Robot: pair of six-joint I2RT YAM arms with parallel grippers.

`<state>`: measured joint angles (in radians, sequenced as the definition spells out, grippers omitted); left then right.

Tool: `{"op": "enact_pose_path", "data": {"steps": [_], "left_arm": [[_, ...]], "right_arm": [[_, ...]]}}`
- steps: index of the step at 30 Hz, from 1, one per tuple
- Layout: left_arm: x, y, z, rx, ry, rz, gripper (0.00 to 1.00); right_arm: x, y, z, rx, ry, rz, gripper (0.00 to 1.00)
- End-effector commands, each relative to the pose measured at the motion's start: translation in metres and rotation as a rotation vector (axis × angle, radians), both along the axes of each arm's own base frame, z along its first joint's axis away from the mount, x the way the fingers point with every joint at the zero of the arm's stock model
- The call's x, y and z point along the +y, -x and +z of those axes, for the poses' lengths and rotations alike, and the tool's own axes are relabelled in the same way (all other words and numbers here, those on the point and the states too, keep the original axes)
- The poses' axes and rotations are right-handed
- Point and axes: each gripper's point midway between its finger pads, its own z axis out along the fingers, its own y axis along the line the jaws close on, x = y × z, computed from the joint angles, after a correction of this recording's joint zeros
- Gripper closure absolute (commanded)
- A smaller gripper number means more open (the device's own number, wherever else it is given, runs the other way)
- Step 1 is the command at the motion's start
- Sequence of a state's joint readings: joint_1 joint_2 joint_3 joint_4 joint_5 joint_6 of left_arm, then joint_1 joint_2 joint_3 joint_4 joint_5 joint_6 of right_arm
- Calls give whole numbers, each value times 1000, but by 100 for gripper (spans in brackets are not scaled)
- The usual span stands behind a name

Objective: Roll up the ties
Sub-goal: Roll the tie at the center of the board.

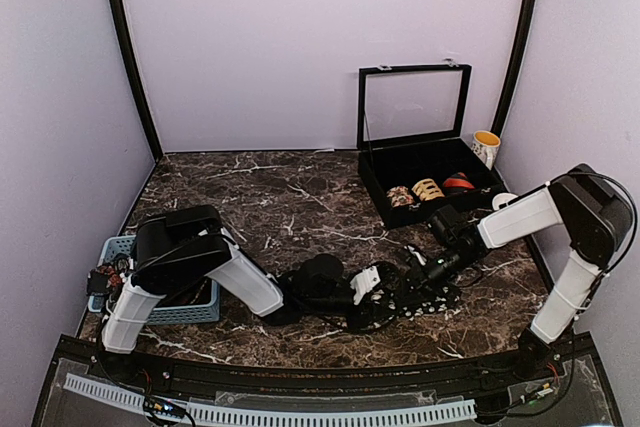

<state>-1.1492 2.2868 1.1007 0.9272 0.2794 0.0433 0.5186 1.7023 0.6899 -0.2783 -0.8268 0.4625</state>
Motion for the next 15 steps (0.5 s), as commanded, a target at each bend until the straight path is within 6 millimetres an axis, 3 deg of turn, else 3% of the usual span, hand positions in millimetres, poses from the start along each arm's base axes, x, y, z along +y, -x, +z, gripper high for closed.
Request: {"op": "enact_pose_path", "data": {"steps": [1,4,7,11,15], "left_arm": [[26,10,-38,14,-173,11,60],[37,12,-52,16,-240,29,62],[44,15,-62,29,-284,28,62],[45,19,-66,36,-299,20,62],[43,21,-66,36,-297,15,62]], "right_arm": [[-39,4,-36,-34,283,-43,84],[-31,-5,-11,-58,211,-67,64],[-17,-9,18,-77,101,-82,55],[3,-5,45,-77,-25,-68,52],[20,1,52,-69,-57,-31,53]]}}
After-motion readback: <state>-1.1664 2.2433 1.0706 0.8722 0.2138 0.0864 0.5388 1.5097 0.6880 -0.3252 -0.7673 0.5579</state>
